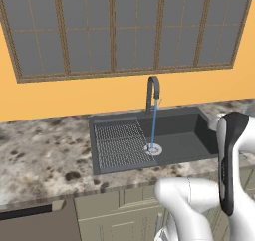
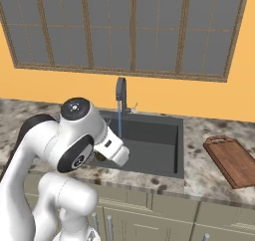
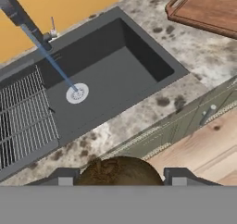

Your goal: Pick the kiwi from the sink and place it on the cutting board to airdry. Then turn off the sink faucet.

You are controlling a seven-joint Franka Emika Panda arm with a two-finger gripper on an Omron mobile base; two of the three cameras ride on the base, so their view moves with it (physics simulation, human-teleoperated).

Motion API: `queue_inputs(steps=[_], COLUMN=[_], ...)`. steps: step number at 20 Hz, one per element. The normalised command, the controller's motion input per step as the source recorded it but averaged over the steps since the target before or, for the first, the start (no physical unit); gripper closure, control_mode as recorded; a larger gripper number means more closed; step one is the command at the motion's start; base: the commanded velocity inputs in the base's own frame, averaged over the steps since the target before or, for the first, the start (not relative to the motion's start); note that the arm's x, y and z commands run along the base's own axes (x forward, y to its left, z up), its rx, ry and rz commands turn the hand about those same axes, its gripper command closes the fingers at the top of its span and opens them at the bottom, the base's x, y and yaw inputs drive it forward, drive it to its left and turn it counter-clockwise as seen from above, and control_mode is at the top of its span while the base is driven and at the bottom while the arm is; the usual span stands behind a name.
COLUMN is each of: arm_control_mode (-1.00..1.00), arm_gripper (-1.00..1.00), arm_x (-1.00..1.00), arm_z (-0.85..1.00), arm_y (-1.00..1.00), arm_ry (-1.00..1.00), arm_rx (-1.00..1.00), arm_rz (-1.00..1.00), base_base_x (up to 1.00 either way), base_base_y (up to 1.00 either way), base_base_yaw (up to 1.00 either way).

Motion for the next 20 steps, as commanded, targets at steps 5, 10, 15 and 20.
queue_inputs(steps=[5,10,15,20], arm_control_mode=[-1.0,-1.0,-1.0,-1.0], arm_gripper=[1.0,1.0,1.0,1.0], arm_x=[-0.19,-0.23,-0.04,0.0], arm_z=[0.19,0.06,0.26,0.04], arm_y=[0.16,0.0,-0.17,-0.09], arm_ry=[-0.2,-0.15,0.03,0.0], arm_rx=[-0.25,-0.18,-0.08,-0.05], arm_rz=[0.11,0.2,0.02,-0.05], base_base_x=[0.0,0.0,0.0,0.0], base_base_y=[0.0,0.0,0.0,0.0], base_base_yaw=[0.0,0.0,0.0,0.0])
